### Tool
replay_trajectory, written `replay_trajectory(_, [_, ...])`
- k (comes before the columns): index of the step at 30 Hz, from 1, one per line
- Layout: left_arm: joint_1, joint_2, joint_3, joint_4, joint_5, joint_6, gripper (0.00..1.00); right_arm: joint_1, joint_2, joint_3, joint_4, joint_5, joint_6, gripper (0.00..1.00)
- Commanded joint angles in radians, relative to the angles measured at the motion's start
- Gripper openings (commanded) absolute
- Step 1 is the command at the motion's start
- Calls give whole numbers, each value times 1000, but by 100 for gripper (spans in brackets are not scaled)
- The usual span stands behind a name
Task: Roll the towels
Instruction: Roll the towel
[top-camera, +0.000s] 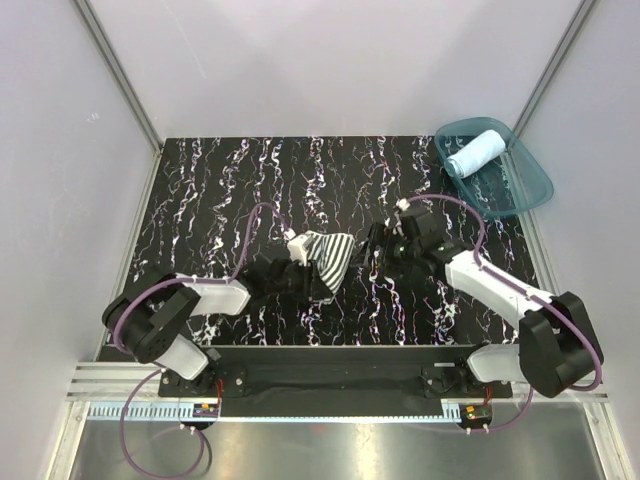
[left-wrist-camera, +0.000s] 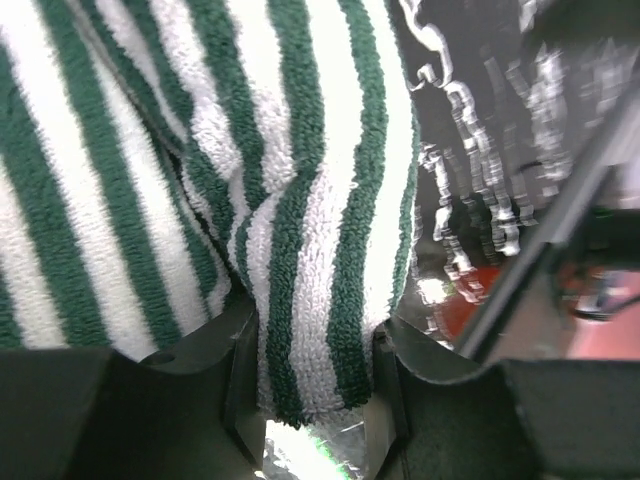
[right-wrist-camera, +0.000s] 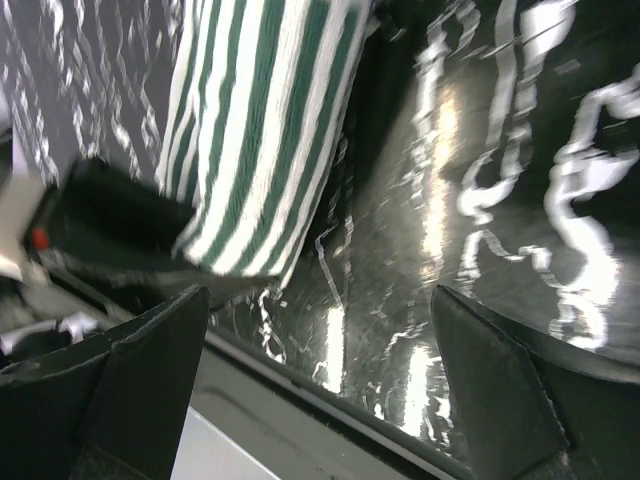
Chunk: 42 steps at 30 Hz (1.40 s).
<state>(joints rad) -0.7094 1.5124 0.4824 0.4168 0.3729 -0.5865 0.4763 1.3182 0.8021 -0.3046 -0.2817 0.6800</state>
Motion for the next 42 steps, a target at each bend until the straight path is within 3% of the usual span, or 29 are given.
replay_trajectory(1, [70,48,-63,143,208,-148,25,50,-5,-46,177,-59,38,98])
replay_trajectory(10, [174,52,-74,85,245,-251,24,73,127,-87,450,-117,124,98])
replay_trajectory(30, [235,123,-146,186,262,-348,25,156,420,3,687,-143,204,85])
replay_trajectory(32, [235,121,-153,203,267,-351,28,165,434,17,694,-145,207,76])
replay_trajectory(34, [235,115,-156,209,270,-352,36,174,458,29,702,-154,211,58])
replay_trajectory(35, [235,111,-159,215,277,-352,38,177,469,42,702,-157,211,41])
replay_trajectory(38, [235,89,-147,151,275,-332,47,183,495,55,694,-152,213,16])
replay_trajectory(42, [235,-1,-111,-28,224,-233,67,185,492,72,615,-131,201,9])
